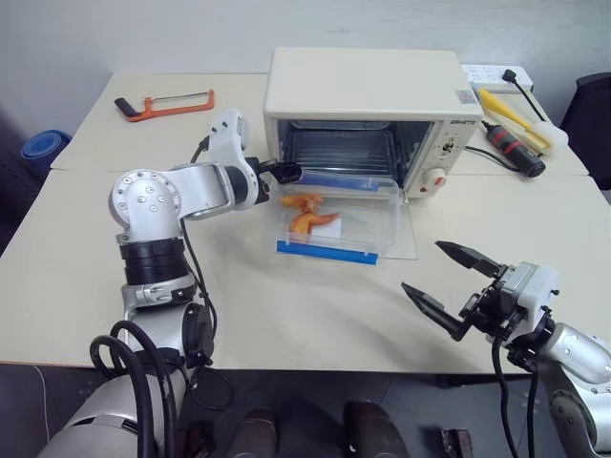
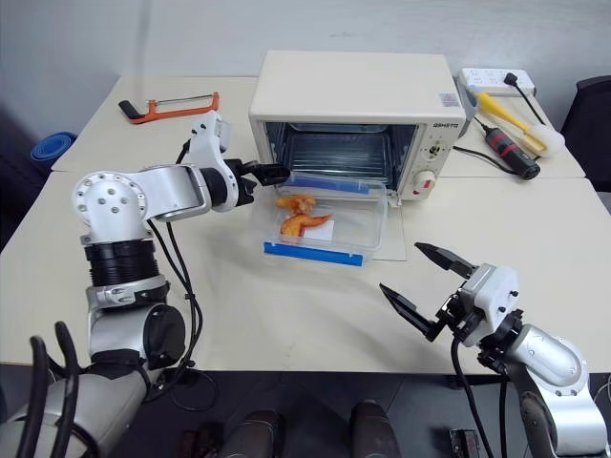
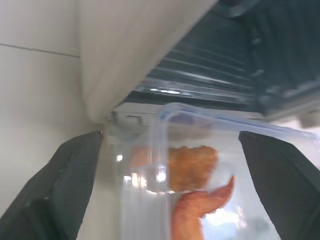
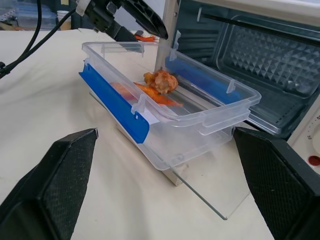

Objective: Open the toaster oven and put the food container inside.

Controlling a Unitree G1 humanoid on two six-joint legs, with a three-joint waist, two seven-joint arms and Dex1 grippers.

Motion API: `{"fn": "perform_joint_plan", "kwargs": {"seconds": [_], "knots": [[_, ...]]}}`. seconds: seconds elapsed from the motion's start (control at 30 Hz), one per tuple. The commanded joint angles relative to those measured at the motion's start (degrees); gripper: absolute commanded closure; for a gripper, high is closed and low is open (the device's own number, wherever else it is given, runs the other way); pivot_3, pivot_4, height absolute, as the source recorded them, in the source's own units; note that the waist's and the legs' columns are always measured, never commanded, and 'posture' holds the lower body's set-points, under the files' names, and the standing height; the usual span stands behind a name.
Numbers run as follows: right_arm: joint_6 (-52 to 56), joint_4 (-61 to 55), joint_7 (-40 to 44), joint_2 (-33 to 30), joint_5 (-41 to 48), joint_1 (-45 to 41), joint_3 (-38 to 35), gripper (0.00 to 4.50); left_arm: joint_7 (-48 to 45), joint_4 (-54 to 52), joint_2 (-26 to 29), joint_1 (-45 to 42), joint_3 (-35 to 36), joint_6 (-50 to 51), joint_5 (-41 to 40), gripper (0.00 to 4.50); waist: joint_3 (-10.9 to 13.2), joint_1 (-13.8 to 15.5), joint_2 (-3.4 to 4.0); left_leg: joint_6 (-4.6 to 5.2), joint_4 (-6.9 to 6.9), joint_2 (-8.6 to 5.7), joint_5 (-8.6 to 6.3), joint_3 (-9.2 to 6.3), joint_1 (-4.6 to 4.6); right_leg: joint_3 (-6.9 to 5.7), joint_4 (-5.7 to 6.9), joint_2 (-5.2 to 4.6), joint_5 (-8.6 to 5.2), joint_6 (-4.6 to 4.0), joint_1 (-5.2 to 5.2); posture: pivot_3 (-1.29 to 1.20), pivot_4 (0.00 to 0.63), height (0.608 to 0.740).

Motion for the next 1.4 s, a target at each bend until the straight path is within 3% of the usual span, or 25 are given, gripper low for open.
{"fn": "perform_joint_plan", "kwargs": {"seconds": [0.03,0.13,0.2,0.3,0.37,0.5,0.63,0.67,1.0,1.4], "knots": [[3.2,-3.3,1.2,-4.0,-1.7,0.0,1.3,0.19,-17.1,-6.3,11.1,4.0,-1.2,0.6,-2.7,0.01,0.0,-0.3,0.01,0.0,-0.02,0.01,0.0,0.0,0.02,0.0,0.02,0.01,0.0,0.0,0.0,0.0,0.15,0.74],[9.6,-4.2,-1.8,-6.2,-4.6,-0.4,4.3,0.87,-32.6,-5.7,23.3,10.8,-7.2,-5.3,2.2,0.0,-0.1,-1.7,0.11,-0.04,-0.38,0.07,0.02,0.01,0.23,0.05,0.01,0.09,-0.01,-0.02,-0.02,0.0,0.15,0.74],[12.2,-5.5,-2.1,-6.2,-4.1,-1.1,7.0,1.58,-38.2,-1.6,27.2,12.8,-8.7,-9.0,5.2,0.41,-0.1,-1.4,0.1,-0.04,-0.57,0.06,0.02,-0.03,0.48,0.08,0.03,0.11,-0.04,-0.08,0.0,0.0,0.15,0.74],[13.9,-6.5,-0.8,-5.5,-5.9,-2.6,14.1,2.57,-60.1,-5.8,36.5,22.8,-18.6,-27.3,15.1,1.22,-0.1,-1.3,0.08,-0.03,-0.45,-0.04,0.01,-0.09,0.38,0.07,-0.06,0.02,-0.04,-0.07,0.01,0.0,0.15,0.74],[13.2,-4.7,-1.2,-4.1,-7.7,-4.6,17.0,3.25,-69.0,-10.4,38.4,28.3,-22.0,-34.7,17.5,1.82,-0.1,-1.3,0.07,-0.02,-0.56,-0.02,0.01,-0.08,0.41,0.08,-0.14,0.02,-0.04,-0.07,0.01,0.0,0.15,0.74],[11.6,1.0,-2.7,-1.3,-11.2,-10.4,19.3,4.5,-74.9,-17.2,35.5,33.1,-24.9,-42.6,20.2,3.1,0.0,0.0,0.02,0.02,-0.23,-0.04,-0.01,-0.29,-0.03,-0.07,-0.37,-0.02,0.04,-0.04,-0.04,0.0,0.15,0.74],[10.6,7.2,-3.0,1.0,-13.2,-16.3,20.1,4.5,-71.3,-17.1,29.2,33.4,-28.3,-47.4,26.3,4.36,-0.1,0.2,-0.03,0.05,-0.1,-0.08,-0.01,-0.29,-0.01,-0.05,-0.46,-0.04,0.09,-0.02,0.0,0.0,0.15,0.74],[10.4,8.4,-2.9,1.5,-13.5,-17.5,20.3,4.5,-69.1,-15.9,27.0,32.7,-28.0,-47.6,27.3,4.47,-0.1,0.1,-0.03,0.05,-0.12,-0.07,0.0,-0.29,0.0,-0.05,-0.41,-0.02,0.09,-0.02,-0.01,0.0,0.15,0.74],[4.7,24.3,-2.0,3.8,-16.6,-30.9,18.6,4.5,-54.9,-5.7,11.4,25.3,-24.9,-50.6,34.5,4.47,-0.1,-0.2,-0.05,0.07,0.03,-0.08,-0.01,-0.27,-0.02,-0.08,-0.08,0.0,0.1,0.01,-0.06,0.0,0.15,0.74],[-7.4,48.2,-2.2,6.0,-19.7,-46.3,16.0,4.5,-45.6,6.6,-0.1,17.3,-20.2,-58.6,38.4,4.47,-0.1,-1.3,-0.05,0.06,0.27,-0.06,-0.01,-0.28,-0.04,-0.17,-0.05,-0.01,0.11,0.02,-0.09,0.0,0.15,0.74]]}}
